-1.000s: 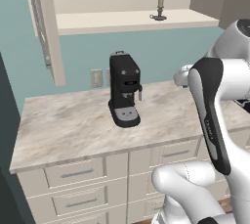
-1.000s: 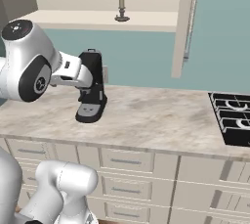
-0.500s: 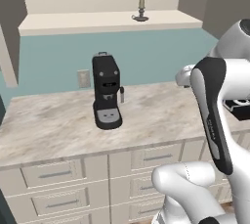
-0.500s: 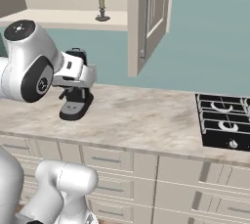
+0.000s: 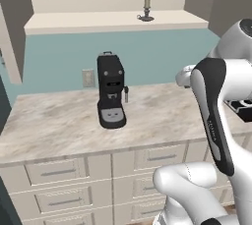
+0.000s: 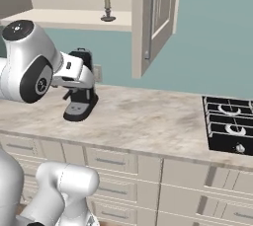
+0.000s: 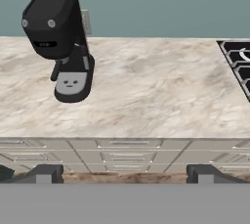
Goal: Get the candle and the beer from the cabinet and move them to the dining counter.
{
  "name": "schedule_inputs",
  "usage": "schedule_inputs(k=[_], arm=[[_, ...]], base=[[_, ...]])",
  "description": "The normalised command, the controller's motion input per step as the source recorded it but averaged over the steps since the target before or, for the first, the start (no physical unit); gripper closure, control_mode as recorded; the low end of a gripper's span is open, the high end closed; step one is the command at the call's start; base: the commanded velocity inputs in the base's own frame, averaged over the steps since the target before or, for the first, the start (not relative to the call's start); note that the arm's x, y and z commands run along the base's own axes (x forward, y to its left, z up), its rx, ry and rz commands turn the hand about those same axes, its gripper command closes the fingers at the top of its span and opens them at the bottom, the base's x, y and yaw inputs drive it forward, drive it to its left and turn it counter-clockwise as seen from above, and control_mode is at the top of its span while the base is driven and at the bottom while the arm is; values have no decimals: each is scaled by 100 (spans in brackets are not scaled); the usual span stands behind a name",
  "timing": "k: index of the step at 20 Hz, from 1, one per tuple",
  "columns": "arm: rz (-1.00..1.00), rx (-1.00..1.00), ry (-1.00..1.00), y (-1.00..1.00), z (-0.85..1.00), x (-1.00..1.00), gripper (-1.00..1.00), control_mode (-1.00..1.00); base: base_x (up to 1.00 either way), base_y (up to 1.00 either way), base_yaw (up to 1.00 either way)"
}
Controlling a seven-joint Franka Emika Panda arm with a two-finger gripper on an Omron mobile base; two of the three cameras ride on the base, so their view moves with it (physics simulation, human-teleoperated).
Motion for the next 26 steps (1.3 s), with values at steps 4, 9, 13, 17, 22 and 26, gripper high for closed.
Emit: schedule_inputs(k=[4, 9, 13, 17, 22, 26], arm=[[0, 0, 0, 0, 0, 0, -100, 100], [0, 0, 0, 0, 0, 0, -100, 100], [0, 0, 0, 0, 0, -3, -100, -100], [2, 0, -5, 6, 62, -15, -100, -100], [1, 0, -11, 12, 80, 0, -100, -100], [0, 0, -9, 0, 83, 0, -100, -100]], base=[[-28, 0, 9], [-6, 0, 5], [0, 0, 0], [0, 0, 0], [0, 0, 0], [0, 0, 0]])
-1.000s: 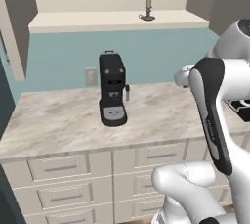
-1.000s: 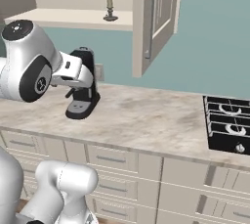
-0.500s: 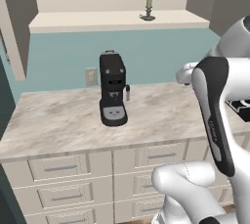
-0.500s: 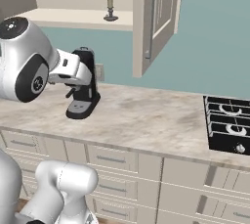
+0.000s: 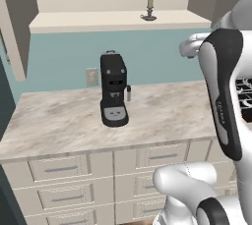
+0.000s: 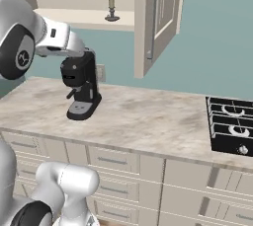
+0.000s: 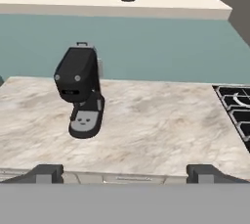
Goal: Get the candle and the beer from the cabinet and move them to the dining counter.
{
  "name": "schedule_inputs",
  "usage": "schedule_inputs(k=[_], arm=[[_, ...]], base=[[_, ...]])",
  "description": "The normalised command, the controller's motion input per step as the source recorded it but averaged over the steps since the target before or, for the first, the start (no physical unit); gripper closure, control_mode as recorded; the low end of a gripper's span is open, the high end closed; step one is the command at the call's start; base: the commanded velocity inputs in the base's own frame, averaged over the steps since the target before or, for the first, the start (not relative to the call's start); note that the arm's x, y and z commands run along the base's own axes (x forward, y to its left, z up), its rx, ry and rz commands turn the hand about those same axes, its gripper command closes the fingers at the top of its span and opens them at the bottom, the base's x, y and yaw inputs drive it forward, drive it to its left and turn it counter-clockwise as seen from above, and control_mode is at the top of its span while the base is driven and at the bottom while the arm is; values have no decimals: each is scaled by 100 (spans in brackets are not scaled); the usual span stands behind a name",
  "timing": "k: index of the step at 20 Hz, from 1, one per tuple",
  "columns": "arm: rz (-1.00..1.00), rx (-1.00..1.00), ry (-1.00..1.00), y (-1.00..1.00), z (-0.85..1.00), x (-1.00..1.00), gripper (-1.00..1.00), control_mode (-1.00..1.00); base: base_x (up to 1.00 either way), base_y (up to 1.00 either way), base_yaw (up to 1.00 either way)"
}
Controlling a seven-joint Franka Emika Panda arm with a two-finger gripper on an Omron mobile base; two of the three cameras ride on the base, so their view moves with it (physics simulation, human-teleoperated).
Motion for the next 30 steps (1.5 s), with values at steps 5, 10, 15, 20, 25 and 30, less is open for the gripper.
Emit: schedule_inputs(k=[5, 10, 15, 20, 25, 30], arm=[[0, 0, -24, 0, 30, 0, -100, -100], [0, 0, -37, 0, -10, 0, -100, -100], [0, 0, -12, 0, 11, 2, -100, -100], [0, 0, 0, 0, 25, 27, -100, -100], [0, 0, 6, 0, 28, 39, -100, -100], [0, 0, 7, 0, 8, 42, -100, -100]], base=[[0, 0, 0], [0, 0, 0], [0, 0, 0], [0, 0, 0], [0, 0, 0], [0, 0, 0]])
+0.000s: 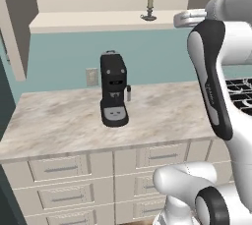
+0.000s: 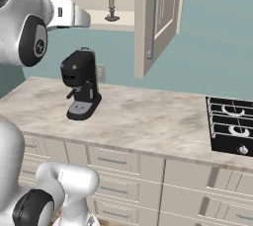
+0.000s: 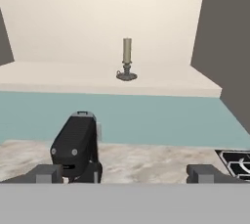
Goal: Get the candle and the beer from the cabinet and move them to the dining counter.
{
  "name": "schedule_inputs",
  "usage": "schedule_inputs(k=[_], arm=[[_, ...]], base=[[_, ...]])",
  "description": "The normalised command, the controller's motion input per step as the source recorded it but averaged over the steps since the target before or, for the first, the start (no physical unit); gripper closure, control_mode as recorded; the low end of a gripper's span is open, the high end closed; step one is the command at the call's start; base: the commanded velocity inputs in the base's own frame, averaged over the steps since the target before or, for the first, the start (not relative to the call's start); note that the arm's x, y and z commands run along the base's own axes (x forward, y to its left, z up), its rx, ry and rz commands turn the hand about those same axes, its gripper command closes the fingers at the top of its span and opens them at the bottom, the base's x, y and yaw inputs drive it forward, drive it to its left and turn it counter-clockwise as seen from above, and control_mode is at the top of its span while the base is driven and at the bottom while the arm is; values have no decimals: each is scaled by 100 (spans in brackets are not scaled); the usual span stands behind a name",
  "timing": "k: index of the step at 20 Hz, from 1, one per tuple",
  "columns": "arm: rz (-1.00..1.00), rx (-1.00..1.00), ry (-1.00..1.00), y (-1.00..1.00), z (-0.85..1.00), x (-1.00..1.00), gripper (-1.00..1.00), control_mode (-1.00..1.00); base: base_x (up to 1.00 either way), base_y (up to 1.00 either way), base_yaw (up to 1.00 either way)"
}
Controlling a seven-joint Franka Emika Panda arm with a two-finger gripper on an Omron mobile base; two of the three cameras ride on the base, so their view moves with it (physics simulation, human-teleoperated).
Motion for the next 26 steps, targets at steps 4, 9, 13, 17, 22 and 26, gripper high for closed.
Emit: schedule_inputs(k=[4, 9, 13, 17, 22, 26], arm=[[1, 0, -2, 0, 0, 42, -100, -100], [4, 0, -15, 0, 0, 24, -100, -100], [2, 0, -13, 0, 0, 22, -100, -100], [0, 0, 0, 0, 2, 30, -100, -100], [0, 0, 5, 0, 7, 34, -100, -100], [0, 0, 0, 0, 1, 24, -100, -100]], base=[[0, 0, 0], [0, 0, 0], [0, 0, 0], [0, 0, 0], [0, 0, 0], [0, 0, 0]])
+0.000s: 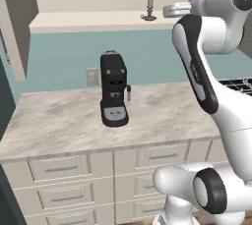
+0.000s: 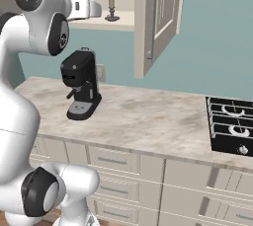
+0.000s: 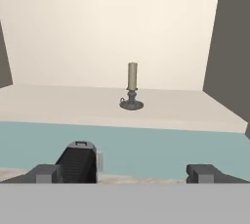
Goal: Get the candle and the beer from the cabinet and move them to the dining counter.
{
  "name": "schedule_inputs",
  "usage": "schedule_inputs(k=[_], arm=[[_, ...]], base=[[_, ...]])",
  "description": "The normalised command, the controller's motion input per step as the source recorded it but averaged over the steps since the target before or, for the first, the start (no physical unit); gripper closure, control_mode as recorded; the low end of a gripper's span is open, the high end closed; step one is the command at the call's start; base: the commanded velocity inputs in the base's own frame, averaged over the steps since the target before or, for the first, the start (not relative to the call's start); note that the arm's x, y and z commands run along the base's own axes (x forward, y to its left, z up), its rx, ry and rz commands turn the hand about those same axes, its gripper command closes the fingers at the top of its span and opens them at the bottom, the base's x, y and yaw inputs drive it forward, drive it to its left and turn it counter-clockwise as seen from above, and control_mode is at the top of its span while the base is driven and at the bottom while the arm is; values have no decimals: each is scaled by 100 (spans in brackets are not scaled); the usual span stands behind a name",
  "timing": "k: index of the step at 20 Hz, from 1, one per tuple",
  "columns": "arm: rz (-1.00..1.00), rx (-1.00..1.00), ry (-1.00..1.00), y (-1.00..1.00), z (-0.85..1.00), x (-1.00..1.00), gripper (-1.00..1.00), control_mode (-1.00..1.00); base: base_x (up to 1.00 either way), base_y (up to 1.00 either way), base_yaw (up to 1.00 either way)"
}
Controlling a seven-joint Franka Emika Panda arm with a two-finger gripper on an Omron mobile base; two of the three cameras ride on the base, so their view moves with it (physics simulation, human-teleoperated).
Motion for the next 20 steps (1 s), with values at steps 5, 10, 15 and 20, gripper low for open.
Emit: schedule_inputs(k=[5, 10, 15, 20], arm=[[0, 0, 0, 0, 0, 13, -100, -100], [0, 0, 0, 0, 0, 6, -100, -100], [0, 0, 0, 0, -3, 13, -100, -100], [0, 0, -2, 0, 0, 42, -100, -100]], base=[[0, 0, 0], [0, 0, 0], [0, 0, 0], [0, 0, 0]])
